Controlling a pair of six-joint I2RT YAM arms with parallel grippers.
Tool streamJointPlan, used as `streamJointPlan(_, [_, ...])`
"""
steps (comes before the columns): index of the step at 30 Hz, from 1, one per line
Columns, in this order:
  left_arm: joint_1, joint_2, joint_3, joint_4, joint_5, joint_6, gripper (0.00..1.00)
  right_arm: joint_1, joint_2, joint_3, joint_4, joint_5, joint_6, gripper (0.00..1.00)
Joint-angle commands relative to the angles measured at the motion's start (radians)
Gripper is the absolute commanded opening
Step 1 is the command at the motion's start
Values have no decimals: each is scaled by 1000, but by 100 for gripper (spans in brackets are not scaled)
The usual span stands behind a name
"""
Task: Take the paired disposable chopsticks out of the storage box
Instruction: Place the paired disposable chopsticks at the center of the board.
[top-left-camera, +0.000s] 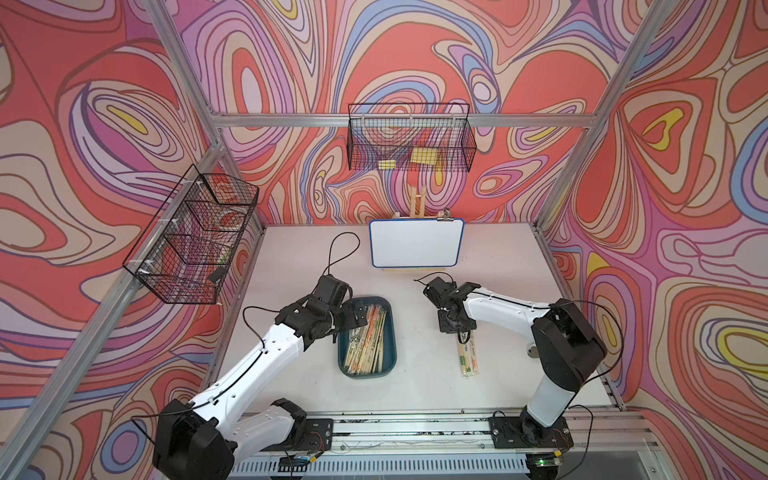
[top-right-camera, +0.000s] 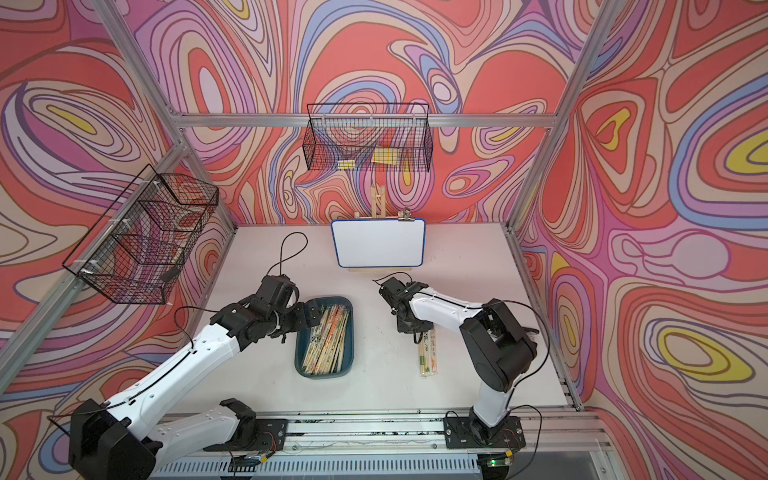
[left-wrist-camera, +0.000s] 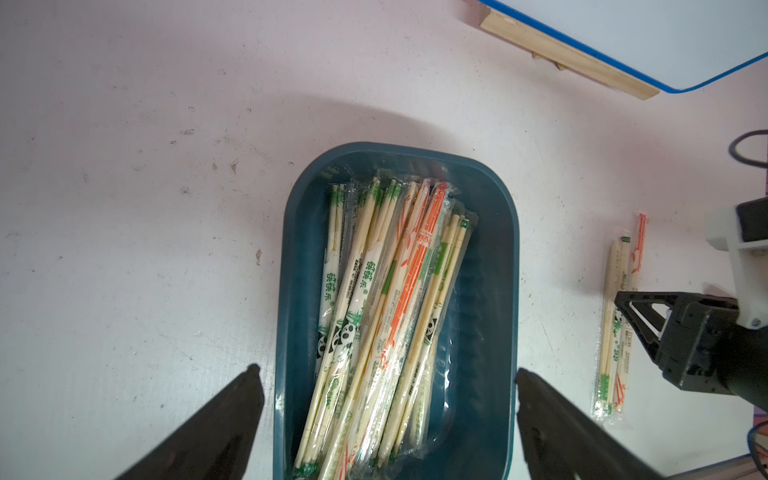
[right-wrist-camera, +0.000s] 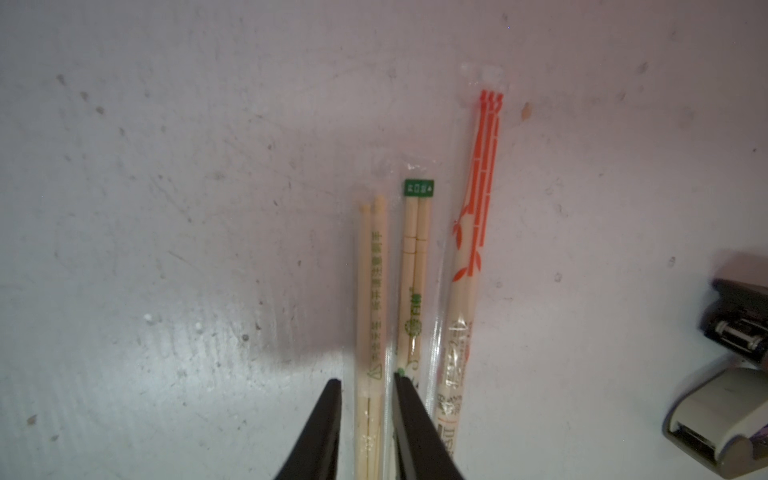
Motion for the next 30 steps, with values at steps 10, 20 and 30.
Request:
streamJointPlan(10, [-7, -16, -3, -19, -28, -4, 100, -6, -49, 25, 15, -47, 9, 37])
streamJointPlan(20, [-5, -40, -20, -48, -112, 6, 100, -5, -195, 18, 94, -216, 35, 48])
streamJointPlan(30, [-3, -37, -16, -80, -199, 44, 100, 60, -252, 40, 220, -362, 93, 55])
